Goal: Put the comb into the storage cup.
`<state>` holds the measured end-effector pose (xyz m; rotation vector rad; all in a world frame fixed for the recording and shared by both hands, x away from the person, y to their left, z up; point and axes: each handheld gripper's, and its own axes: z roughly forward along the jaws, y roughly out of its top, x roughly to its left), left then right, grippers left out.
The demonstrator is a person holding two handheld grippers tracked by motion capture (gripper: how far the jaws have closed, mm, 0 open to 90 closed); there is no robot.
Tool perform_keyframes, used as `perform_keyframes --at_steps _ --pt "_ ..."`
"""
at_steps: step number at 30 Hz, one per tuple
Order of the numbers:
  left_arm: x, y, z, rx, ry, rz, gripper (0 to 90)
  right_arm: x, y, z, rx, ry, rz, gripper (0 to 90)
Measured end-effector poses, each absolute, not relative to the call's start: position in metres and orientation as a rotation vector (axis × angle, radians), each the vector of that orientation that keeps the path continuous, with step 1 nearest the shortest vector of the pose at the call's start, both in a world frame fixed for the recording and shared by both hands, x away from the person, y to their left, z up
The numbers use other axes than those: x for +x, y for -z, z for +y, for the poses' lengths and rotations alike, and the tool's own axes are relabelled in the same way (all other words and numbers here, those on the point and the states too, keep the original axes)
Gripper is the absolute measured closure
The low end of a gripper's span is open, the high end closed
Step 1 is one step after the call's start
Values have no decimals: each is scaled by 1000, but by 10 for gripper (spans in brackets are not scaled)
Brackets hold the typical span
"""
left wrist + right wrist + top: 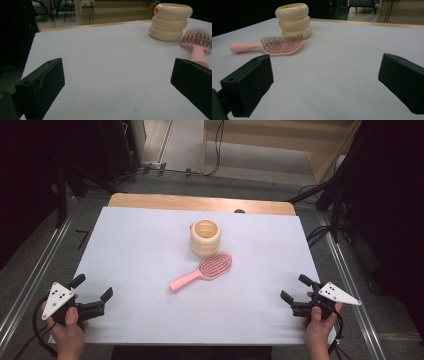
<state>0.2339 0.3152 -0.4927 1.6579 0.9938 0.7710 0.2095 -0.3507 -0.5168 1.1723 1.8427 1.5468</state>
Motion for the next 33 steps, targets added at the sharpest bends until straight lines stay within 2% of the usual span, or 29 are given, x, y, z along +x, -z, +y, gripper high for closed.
perform_keyframes --at_steps 4,16,33 --pt "234 490 308 1701 -781 985 0 210 517 -350 1163 -1541 1842 0" --pt "230 469 289 1692 -756 947 0 210 517 -350 1147 -1551 1861 0" --pt "250 443 245 1788 -694 912 0 210 516 -348 1140 -1531 1882 0"
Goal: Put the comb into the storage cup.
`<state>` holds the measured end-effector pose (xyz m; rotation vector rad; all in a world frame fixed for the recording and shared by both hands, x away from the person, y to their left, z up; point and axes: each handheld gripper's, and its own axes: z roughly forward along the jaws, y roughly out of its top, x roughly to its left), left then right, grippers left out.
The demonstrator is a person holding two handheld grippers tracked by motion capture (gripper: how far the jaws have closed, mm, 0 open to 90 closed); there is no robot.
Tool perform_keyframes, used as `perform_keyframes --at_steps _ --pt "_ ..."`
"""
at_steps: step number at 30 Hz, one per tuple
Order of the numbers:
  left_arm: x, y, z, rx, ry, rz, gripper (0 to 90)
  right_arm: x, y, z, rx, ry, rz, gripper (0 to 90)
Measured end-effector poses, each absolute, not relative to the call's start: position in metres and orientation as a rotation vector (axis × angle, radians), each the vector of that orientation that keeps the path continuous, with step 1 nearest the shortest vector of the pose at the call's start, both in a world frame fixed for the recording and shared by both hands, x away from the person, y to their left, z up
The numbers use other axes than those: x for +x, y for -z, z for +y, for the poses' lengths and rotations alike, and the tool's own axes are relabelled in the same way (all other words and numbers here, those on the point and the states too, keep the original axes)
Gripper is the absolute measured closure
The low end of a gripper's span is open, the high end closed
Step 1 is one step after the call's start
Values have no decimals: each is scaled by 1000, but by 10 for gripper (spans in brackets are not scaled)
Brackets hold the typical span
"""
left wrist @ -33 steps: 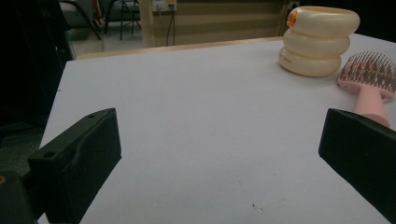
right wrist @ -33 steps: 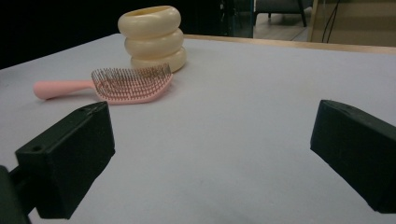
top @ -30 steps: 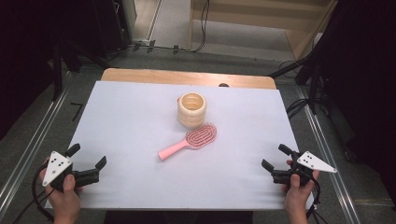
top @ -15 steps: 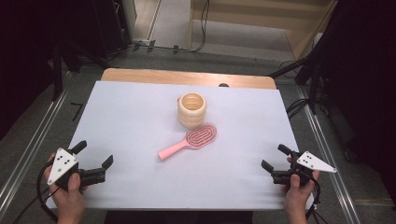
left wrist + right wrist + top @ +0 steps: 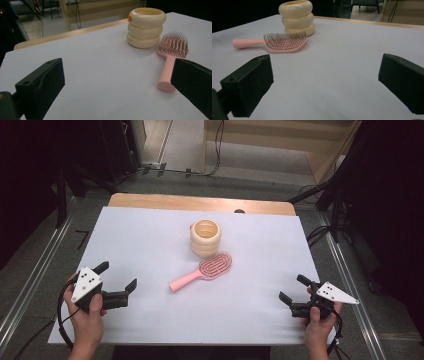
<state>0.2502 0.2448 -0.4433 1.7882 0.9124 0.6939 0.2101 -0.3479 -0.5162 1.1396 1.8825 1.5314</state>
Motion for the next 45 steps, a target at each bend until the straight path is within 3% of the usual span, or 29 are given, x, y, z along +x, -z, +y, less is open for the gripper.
perform_keyframes --at_steps 45 --pt "297 427 167 1997 -598 771 0 211 517 -346 1139 -1512 1906 0"
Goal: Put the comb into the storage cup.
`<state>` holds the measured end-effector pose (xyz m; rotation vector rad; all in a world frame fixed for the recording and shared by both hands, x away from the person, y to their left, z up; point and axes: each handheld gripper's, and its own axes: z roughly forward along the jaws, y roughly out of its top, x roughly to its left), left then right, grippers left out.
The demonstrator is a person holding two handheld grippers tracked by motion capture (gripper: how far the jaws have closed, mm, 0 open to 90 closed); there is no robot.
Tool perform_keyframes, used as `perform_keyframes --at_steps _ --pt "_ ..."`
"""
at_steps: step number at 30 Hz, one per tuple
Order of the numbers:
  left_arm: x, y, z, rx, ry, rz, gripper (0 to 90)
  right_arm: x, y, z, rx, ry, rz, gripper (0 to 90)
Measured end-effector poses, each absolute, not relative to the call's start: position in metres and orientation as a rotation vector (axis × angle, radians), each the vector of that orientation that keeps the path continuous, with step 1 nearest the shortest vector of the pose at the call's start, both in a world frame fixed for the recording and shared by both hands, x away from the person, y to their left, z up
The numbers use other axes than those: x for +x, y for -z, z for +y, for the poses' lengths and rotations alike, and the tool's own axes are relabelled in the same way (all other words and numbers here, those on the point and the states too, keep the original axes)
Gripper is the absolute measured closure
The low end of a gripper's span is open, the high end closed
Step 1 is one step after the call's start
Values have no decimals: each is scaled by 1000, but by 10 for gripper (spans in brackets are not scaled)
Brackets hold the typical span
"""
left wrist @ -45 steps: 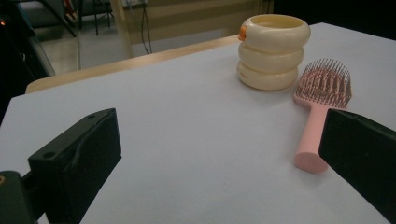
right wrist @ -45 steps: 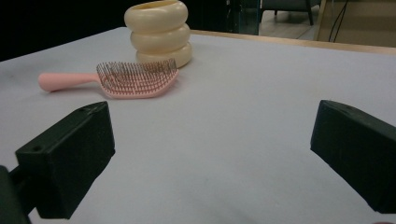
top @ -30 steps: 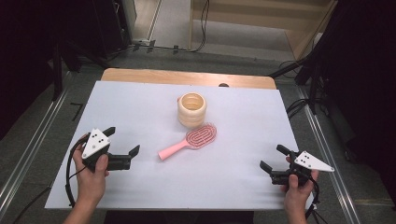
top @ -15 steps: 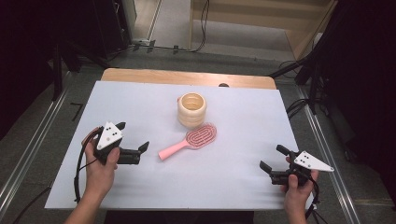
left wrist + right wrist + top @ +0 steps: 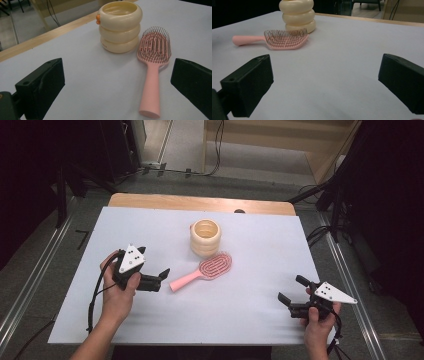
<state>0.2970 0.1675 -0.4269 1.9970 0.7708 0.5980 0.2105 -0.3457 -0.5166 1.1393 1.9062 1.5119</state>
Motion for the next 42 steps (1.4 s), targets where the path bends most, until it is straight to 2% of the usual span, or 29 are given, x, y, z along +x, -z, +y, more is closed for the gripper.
perform_keyframes --at_steps 21,39,40,42 --pt "324 430 134 2118 -508 768 0 211 517 -346 1138 -1512 1906 0" --pt "343 453 90 2383 -285 692 0 211 517 -346 1150 -1501 1896 0" --pt "343 454 87 2397 -287 692 6 211 517 -346 1150 -1501 1896 0" --pt "343 458 80 2427 -311 711 74 211 517 -346 1149 -1499 1897 0"
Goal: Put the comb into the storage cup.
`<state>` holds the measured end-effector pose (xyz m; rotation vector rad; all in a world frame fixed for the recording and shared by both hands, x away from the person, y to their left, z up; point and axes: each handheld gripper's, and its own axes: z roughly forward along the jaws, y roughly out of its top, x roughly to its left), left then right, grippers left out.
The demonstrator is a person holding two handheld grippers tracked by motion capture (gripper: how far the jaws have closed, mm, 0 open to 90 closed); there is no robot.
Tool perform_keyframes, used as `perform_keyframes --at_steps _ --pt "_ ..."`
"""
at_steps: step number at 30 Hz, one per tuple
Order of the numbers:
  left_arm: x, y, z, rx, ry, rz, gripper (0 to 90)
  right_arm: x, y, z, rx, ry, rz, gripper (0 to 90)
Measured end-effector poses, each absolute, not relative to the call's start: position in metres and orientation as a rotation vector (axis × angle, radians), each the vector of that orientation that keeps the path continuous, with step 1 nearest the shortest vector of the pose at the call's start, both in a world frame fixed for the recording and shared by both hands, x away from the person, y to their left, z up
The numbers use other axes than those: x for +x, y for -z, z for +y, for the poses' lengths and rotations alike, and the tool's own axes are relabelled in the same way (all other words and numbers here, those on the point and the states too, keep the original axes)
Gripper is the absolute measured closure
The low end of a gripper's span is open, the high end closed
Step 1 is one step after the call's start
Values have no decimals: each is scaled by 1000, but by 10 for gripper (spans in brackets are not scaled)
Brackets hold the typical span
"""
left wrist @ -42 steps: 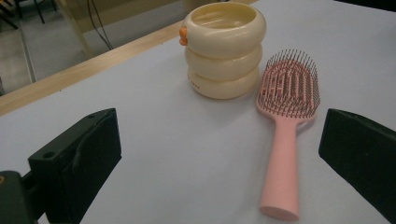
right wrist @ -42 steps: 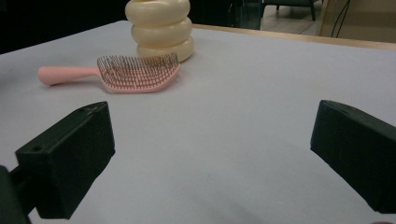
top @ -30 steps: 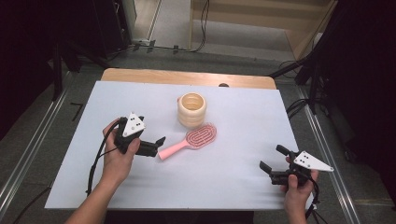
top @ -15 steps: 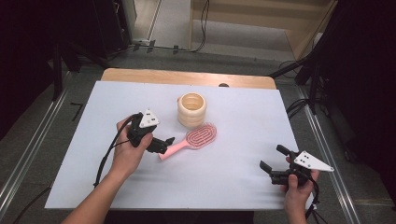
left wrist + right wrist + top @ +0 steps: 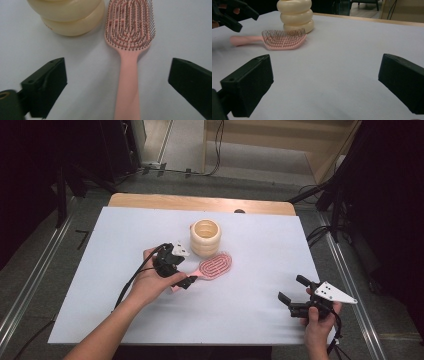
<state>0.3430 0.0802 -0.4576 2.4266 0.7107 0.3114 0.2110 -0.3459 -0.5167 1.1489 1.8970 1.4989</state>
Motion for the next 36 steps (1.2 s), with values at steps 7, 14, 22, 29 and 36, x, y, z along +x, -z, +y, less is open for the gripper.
perform_keyframes --at_steps 7,14,22,29,36 --pt "343 466 65 2519 -304 706 147 211 517 -346 1150 -1496 1897 0" --pt "344 472 55 2565 -293 717 250 211 517 -345 1149 -1496 1898 0" --pt "348 473 53 2588 -238 738 408 211 517 -345 1153 -1493 1898 0" --pt "352 478 52 2641 -187 766 498 211 517 -345 1155 -1489 1901 0" --pt "356 480 47 2639 -153 782 561 211 517 -345 1156 -1487 1901 0"
